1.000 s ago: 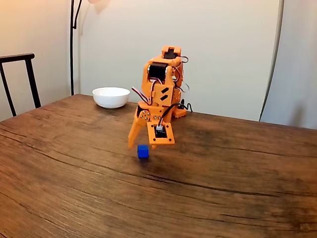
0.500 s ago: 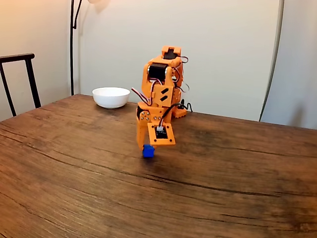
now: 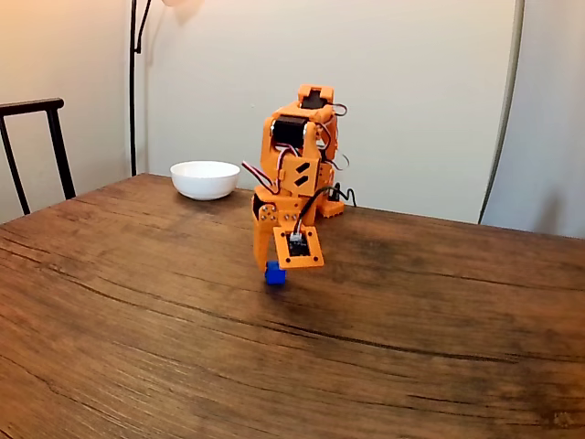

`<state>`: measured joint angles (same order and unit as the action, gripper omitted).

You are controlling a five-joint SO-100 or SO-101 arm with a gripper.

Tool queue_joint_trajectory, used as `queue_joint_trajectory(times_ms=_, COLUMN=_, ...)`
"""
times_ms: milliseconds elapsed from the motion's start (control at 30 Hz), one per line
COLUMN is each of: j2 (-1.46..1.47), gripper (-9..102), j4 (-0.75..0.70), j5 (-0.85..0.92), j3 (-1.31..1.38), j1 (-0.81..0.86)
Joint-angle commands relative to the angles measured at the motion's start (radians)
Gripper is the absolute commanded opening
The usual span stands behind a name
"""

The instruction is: Grasp the cube and drop it in the bowl

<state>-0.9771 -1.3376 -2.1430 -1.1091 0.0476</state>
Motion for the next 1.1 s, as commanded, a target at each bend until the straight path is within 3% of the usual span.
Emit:
queue_joint_trajectory(times_ms=0, j2=-0.034, gripper=5, j4=-0.017, j5=-0.023, j3=0.097, j1=0.005)
queue_joint_trajectory(times_ms=233, j2=-0.017, gripper=29, j4=-0.17, j5=-0.077, j3=0.278, j1=0.041)
queue_joint_trajectory(times_ms=533, j2=-0.017, gripper=14, j4=-0.193, j5=-0.087, j3=0.301, j1=0.043)
queue_joint_trajectory(times_ms=1067, j2=-0.017, gripper=17, j4=-0.196, j5=-0.175, j3=0.301, j1=0.031)
